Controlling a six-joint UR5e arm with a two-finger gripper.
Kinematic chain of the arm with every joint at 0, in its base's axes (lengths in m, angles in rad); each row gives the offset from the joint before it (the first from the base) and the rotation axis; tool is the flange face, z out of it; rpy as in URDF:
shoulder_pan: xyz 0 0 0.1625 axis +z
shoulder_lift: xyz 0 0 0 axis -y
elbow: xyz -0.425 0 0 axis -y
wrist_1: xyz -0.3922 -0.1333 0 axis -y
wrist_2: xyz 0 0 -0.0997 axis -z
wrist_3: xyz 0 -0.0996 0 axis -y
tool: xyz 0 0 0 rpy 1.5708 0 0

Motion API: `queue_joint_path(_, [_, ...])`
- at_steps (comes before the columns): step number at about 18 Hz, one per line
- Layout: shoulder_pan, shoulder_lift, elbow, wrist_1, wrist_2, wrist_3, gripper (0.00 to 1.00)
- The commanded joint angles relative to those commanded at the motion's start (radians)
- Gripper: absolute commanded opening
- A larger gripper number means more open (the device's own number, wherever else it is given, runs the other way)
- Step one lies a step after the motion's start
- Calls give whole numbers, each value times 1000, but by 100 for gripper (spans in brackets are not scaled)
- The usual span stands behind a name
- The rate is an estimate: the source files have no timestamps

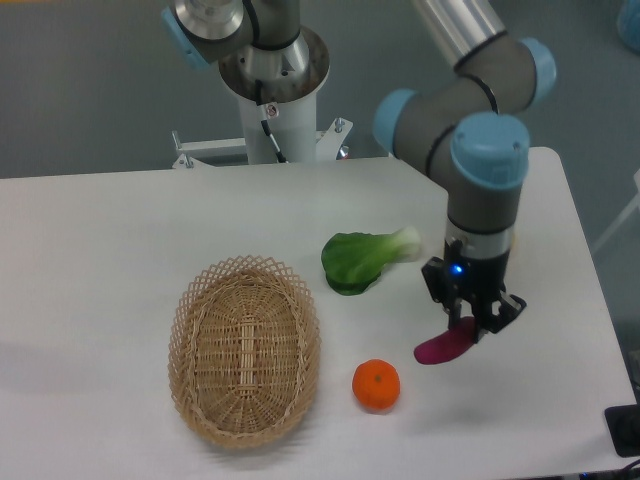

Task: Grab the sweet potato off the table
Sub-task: 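Lift the grasped sweet potato up off the table, then hold the sweet potato raised above the table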

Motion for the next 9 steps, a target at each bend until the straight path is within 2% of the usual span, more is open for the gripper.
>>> queue_joint_path(9, [0,14,12,-2,-57,-52,23])
